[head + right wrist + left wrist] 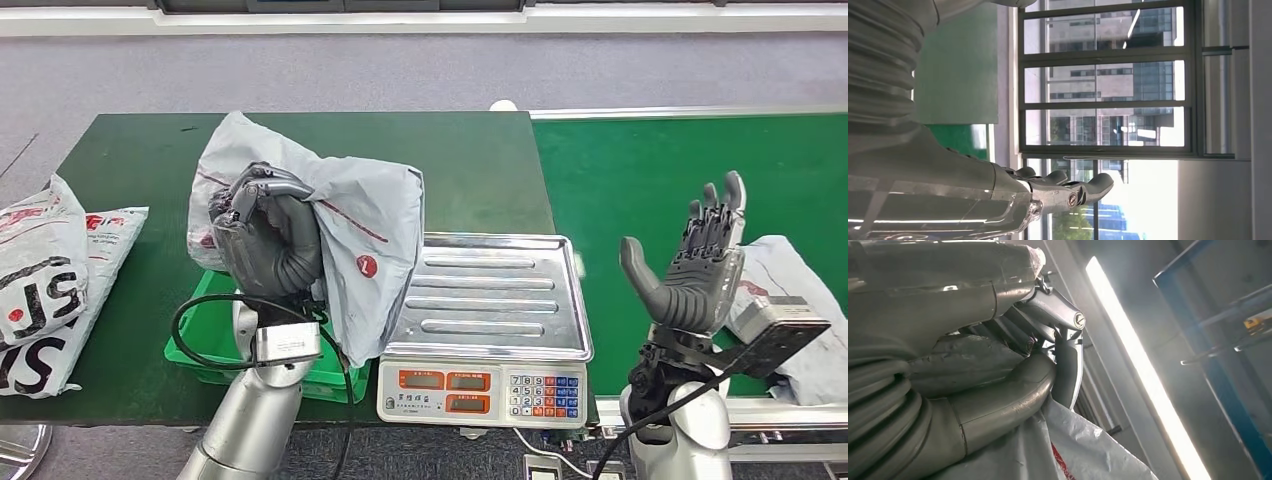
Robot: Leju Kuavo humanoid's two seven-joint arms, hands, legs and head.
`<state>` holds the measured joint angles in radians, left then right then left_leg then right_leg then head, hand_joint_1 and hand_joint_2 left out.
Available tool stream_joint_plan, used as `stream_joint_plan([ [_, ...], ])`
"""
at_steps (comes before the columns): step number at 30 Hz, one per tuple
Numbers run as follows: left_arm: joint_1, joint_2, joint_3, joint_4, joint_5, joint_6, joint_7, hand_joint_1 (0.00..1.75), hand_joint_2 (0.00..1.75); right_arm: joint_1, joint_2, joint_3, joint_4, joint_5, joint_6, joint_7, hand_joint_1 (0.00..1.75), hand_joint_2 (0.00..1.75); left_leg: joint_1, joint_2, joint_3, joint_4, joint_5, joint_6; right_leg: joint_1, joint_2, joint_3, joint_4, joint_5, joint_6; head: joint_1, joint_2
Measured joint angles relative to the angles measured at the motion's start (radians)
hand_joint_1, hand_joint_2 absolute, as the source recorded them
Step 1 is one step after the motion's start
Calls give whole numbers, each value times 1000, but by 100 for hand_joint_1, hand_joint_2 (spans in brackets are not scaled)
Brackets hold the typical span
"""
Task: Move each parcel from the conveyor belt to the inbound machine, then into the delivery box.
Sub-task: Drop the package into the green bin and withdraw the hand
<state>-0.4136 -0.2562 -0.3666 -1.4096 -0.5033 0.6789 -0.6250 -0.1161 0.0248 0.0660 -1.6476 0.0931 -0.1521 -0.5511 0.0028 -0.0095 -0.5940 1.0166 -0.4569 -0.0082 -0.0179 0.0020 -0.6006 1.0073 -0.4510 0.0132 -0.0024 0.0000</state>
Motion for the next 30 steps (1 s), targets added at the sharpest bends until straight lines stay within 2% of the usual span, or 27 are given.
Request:
stream_joint_plan([
  [2,-31,3,3,79,13,-82,39,175,175,0,0,0,0,6,-6,0,0,175,0,0,0,0,0,0,0,-1,0,0,0,0,0,0],
  [6,-102,4,-4,306,-39,-314,230,175,175,1,1,0,0,44,11,-3,0,175,0,1,0,0,1,0,0,1,0,0,2,0,0,0],
  [10,-156,-7,-5,501,-74,-422,302,175,175,1,6,-1,0,71,32,0,0,175,0,3,0,1,1,0,0,3,-1,0,3,0,0,0],
  [15,-198,-12,-5,650,-57,-551,347,175,175,-8,14,-2,4,86,54,11,0,175,0,3,0,0,1,0,0,3,-1,0,3,0,0,0],
  [20,-229,-6,1,737,-57,-538,375,175,175,-23,19,-2,13,88,58,16,0,175,0,3,0,0,1,0,0,2,-1,0,2,0,0,0],
  [24,-249,-1,11,778,-88,-429,397,175,175,-38,22,-2,21,88,59,22,0,175,0,3,0,0,1,0,0,2,-1,0,2,0,0,0],
  [30,-231,6,63,729,-63,-288,330,175,175,-41,28,-2,26,109,50,30,0,175,0,2,-1,0,1,0,0,2,-1,0,2,0,0,0],
])
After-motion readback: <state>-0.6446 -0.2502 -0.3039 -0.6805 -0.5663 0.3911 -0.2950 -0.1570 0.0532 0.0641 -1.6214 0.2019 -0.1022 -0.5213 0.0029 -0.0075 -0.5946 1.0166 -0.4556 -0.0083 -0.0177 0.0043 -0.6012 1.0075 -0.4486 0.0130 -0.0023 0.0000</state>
